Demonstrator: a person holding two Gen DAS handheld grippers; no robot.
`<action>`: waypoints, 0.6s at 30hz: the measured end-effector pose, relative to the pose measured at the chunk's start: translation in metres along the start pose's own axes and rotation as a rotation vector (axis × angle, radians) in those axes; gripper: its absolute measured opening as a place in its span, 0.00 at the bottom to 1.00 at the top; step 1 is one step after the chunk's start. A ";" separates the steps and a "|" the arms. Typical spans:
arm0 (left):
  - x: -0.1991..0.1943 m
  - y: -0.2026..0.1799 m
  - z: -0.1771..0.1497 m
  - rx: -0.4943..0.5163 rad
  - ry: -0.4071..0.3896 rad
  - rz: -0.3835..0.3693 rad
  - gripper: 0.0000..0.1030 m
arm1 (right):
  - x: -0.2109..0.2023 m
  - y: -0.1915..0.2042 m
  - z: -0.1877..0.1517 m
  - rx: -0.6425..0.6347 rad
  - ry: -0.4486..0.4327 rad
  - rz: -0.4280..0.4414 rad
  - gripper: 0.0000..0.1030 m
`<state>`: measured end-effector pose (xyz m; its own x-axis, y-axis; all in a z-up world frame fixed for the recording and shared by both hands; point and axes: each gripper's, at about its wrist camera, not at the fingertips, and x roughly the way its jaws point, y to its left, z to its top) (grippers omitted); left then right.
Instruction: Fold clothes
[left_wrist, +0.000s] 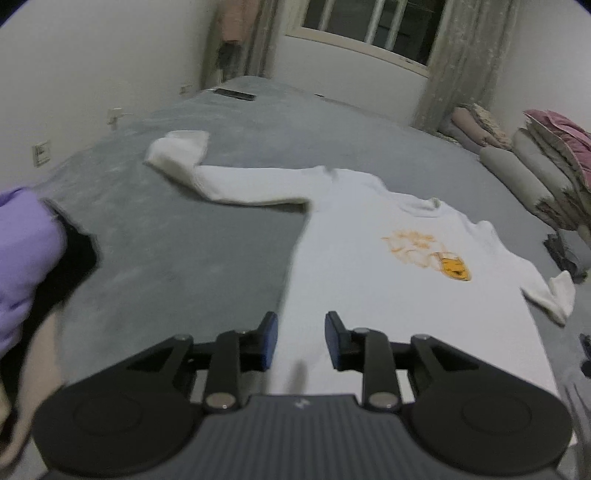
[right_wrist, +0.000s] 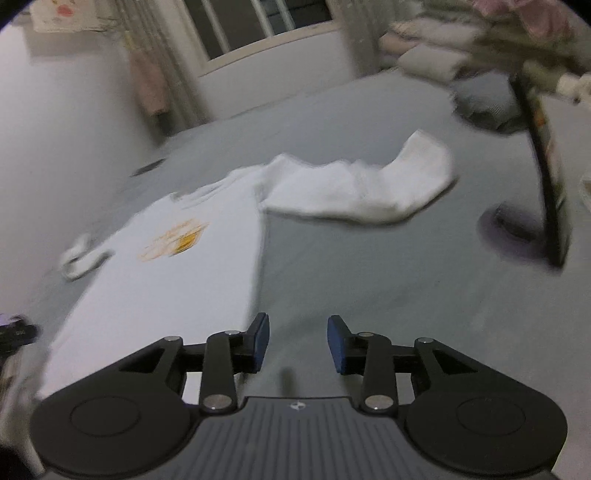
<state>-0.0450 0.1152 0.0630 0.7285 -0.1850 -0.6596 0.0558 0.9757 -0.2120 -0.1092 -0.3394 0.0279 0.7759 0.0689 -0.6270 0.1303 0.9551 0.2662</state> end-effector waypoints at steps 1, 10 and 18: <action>0.007 -0.007 0.003 0.011 0.007 -0.018 0.27 | 0.006 -0.001 0.007 -0.011 -0.005 -0.017 0.33; 0.091 -0.066 0.032 0.051 0.062 -0.156 0.30 | 0.077 -0.015 0.087 -0.108 -0.083 -0.203 0.33; 0.130 -0.085 0.011 0.192 0.030 -0.125 0.34 | 0.152 -0.012 0.106 -0.348 0.059 -0.279 0.09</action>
<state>0.0523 0.0100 0.0030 0.6872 -0.3068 -0.6585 0.2753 0.9488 -0.1548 0.0724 -0.3706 0.0068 0.7025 -0.1985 -0.6834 0.1061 0.9788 -0.1751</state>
